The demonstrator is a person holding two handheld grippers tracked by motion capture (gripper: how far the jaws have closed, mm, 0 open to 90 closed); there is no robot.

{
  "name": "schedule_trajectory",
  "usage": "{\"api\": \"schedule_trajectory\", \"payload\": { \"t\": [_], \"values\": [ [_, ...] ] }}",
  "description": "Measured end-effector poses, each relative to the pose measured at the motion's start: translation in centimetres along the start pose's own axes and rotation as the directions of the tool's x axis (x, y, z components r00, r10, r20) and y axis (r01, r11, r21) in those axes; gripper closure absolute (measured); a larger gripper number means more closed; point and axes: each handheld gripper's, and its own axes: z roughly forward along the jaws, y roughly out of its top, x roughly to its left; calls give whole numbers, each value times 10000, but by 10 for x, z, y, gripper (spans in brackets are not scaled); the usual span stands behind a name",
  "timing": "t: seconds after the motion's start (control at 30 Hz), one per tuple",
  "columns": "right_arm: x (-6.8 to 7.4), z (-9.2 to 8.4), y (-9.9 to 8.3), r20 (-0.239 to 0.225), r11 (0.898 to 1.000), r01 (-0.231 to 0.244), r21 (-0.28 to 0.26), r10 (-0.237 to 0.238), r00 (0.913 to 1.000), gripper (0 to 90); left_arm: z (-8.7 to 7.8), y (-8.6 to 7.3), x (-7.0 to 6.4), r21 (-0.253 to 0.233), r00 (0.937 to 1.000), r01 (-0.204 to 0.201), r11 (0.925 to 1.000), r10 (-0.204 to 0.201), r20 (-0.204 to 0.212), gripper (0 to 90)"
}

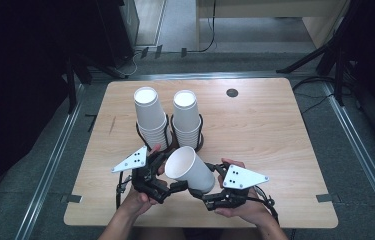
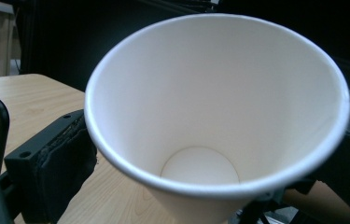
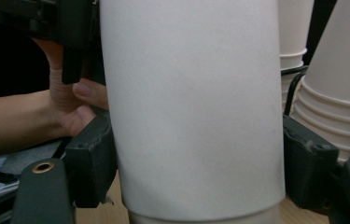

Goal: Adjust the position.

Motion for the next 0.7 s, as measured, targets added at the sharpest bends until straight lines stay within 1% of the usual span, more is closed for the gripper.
{"api": "schedule_trajectory", "payload": {
  "t": [0.13, 0.2, 0.3, 0.37, 0.47, 0.5, 0.53, 0.57, 0.6, 0.63, 0.67, 0.7],
  "values": [
    [2, 4, -3, -82, 10000, -46, 34, 46, 10000, 240, -1, 0, -1, -67, 9997, -27, 10000, 28, 261, 3],
    [2, 5, -4, -141, 10000, -44, 67, 45, 9999, 239, -1, 0, -1, -93, 9998, -71, 9999, 72, 173, 64],
    [2, 5, -4, -241, 9999, -44, 119, 47, 9997, 235, -2, -1, -1, -81, 9995, -179, 9998, 181, 274, 110],
    [1, 6, -4, -276, 9998, -26, 199, 31, 9996, 232, -2, -1, -2, 23, 9991, -348, 9994, 347, 257, 118],
    [1, 6, -3, -343, 9991, -24, 424, 39, 9994, 216, -1, -1, -3, 146, 9986, -496, 9987, 494, 183, 124],
    [0, 6, -3, -288, 9987, 11, 503, 3, 9996, 165, -1, -1, -3, 192, 9985, -546, 9983, 544, 101, 125],
    [0, 7, -2, -143, 9976, 38, 691, -28, 9999, 120, -1, 0, -2, 217, 9984, -569, 9981, 570, -27, 125],
    [0, 8, -1, 75, 9957, 161, 908, -169, 9998, 118, -2, 0, -2, 246, 9983, -569, 9981, 572, -131, 125],
    [1, 8, 0, 229, 9941, 313, 1043, -338, 9992, 114, -1, 1, -2, 352, 9977, -571, 9977, 584, -358, 126],
    [3, 9, 1, 445, 9913, 522, 1211, -580, 9973, 97, -1, 1, -2, 500, 9957, -627, 9968, 659, -655, 126],
    [5, 10, 3, 773, 9875, 672, 1429, -788, 9939, 87, 0, 2, -2, 578, 9947, -654, 9962, 697, -755, 125],
    [6, 11, 4, 961, 9853, 749, 1537, -904, 9913, 81, 1, 2, -3, 681, 9938, -633, 9957, 692, -871, 125]
  ]
}}
